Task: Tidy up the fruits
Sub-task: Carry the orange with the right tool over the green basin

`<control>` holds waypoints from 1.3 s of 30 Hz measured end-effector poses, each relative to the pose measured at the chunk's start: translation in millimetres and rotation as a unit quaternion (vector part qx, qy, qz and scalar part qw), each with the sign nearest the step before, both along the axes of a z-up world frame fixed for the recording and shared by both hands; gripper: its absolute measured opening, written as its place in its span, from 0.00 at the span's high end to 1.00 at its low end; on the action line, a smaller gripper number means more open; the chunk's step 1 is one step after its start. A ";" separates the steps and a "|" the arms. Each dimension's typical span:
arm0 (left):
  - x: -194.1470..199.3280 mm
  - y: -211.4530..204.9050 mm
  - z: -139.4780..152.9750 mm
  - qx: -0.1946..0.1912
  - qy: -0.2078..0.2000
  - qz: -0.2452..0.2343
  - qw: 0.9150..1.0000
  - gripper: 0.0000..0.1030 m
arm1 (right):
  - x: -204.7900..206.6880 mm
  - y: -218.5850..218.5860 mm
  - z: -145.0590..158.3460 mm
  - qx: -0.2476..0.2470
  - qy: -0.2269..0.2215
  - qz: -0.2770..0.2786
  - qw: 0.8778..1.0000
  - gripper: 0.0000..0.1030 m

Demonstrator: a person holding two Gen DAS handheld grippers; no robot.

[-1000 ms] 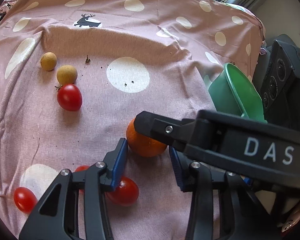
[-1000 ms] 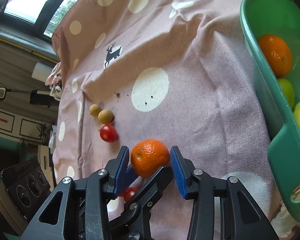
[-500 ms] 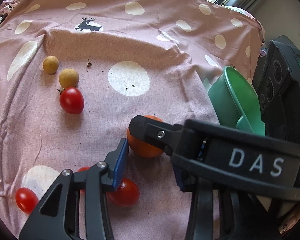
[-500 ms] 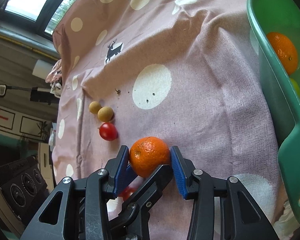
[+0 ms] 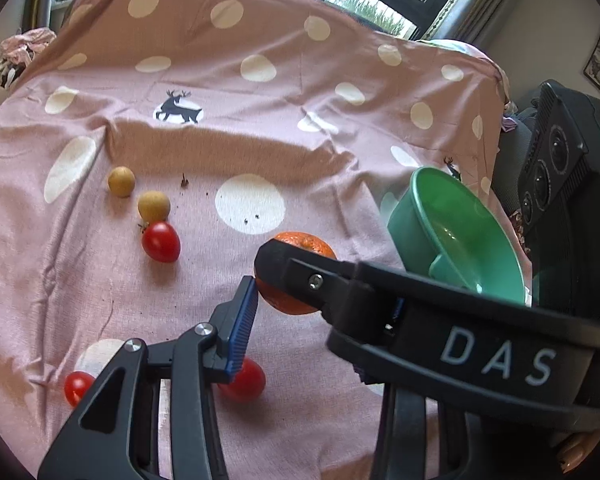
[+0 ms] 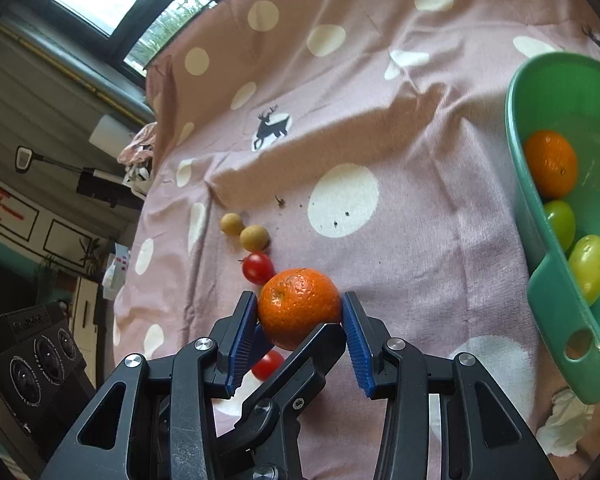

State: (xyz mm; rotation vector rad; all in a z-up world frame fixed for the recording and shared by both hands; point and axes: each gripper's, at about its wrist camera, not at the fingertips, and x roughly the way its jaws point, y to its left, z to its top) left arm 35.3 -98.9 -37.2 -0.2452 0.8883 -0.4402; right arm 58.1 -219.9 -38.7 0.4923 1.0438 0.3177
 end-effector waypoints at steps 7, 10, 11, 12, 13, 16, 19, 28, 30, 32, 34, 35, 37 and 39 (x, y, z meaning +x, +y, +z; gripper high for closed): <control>-14.1 -0.9 20.5 0.000 -0.042 0.003 0.999 0.61 | -11.7 0.1 21.0 0.005 -0.037 0.002 0.999 0.55; -20.5 -3.7 30.7 0.001 -0.061 0.002 0.998 0.61 | -17.4 -0.9 30.7 0.007 -0.054 0.001 0.999 0.55; -22.2 -5.2 34.0 0.001 -0.067 0.001 0.998 0.61 | -20.0 -2.0 34.3 0.007 -0.059 0.000 0.998 0.55; -24.2 -6.6 37.2 0.002 -0.072 0.000 0.997 0.61 | -21.9 -3.2 37.4 0.006 -0.065 -0.001 0.998 0.55; -26.4 -9.0 41.1 0.005 -0.080 -0.002 0.997 0.61 | -24.0 -4.9 40.8 0.008 -0.071 -0.002 0.997 0.55; -31.6 -17.7 51.0 0.010 -0.100 -0.008 0.995 0.61 | -29.9 -11.1 50.1 0.012 -0.088 -0.008 0.996 0.55; -34.6 -27.3 59.3 0.011 -0.112 -0.019 0.993 0.61 | -35.2 -20.0 58.5 0.015 -0.103 -0.019 0.994 0.55; -36.4 -75.7 76.6 0.022 -0.141 -0.074 0.987 0.61 | -47.8 -64.6 71.9 0.030 -0.135 -0.072 0.988 0.55; -35.9 -86.6 77.9 0.023 -0.143 -0.089 0.986 0.61 | -50.5 -75.8 72.1 0.035 -0.137 -0.088 0.986 0.55; -35.3 -99.1 78.9 0.024 -0.145 -0.104 0.984 0.61 | -53.4 -87.5 72.1 0.038 -0.138 -0.105 0.984 0.55; -34.3 -109.7 79.2 0.025 -0.144 -0.117 0.982 0.61 | -57.4 -98.5 71.8 0.041 -0.139 -0.120 0.982 0.55; -33.7 -114.8 78.7 0.025 -0.143 -0.124 0.982 0.61 | -58.8 -103.8 71.3 0.041 -0.139 -0.127 0.981 0.55; -31.8 -124.6 76.9 0.025 -0.140 -0.136 0.981 0.61 | -61.6 -113.5 69.6 0.043 -0.136 -0.141 0.980 0.55; -30.6 -133.9 74.7 0.025 -0.137 -0.148 0.979 0.61 | -63.4 -121.9 67.4 0.044 -0.132 -0.153 0.978 0.55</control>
